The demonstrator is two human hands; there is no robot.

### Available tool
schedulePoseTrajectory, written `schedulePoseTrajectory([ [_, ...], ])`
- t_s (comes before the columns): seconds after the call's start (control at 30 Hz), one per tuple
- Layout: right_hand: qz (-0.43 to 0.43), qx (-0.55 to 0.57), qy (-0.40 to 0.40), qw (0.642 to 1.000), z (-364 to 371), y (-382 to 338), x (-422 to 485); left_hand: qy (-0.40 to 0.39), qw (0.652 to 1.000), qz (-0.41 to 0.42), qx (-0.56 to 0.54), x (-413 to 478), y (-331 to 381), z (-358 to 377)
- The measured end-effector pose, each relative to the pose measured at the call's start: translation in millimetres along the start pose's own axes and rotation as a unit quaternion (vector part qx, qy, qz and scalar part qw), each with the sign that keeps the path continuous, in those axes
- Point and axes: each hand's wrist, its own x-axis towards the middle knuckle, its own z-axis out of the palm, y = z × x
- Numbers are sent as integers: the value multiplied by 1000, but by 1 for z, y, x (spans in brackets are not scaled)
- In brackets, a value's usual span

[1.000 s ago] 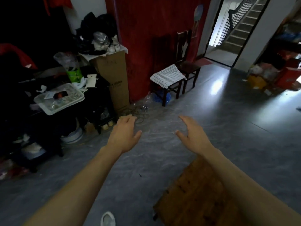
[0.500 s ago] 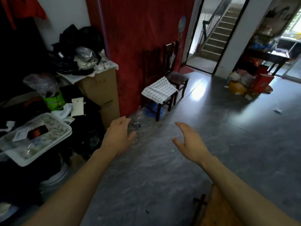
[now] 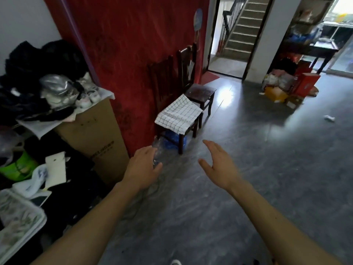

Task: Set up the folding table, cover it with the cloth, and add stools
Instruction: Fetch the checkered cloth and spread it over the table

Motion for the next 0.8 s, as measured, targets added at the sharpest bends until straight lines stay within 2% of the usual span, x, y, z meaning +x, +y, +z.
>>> schedulePoseTrajectory([
  [0.27,31,-14,16,999,-13,45,122,-4,999,29,-33,152,13,10],
  [0.6,80,-35,2,996,-3,88,295,2,996,40,-85,356,-12,42],
  [0.8,75,-50,26,996,-12,111,406,-3,992,66,-108,482,-7,56],
])
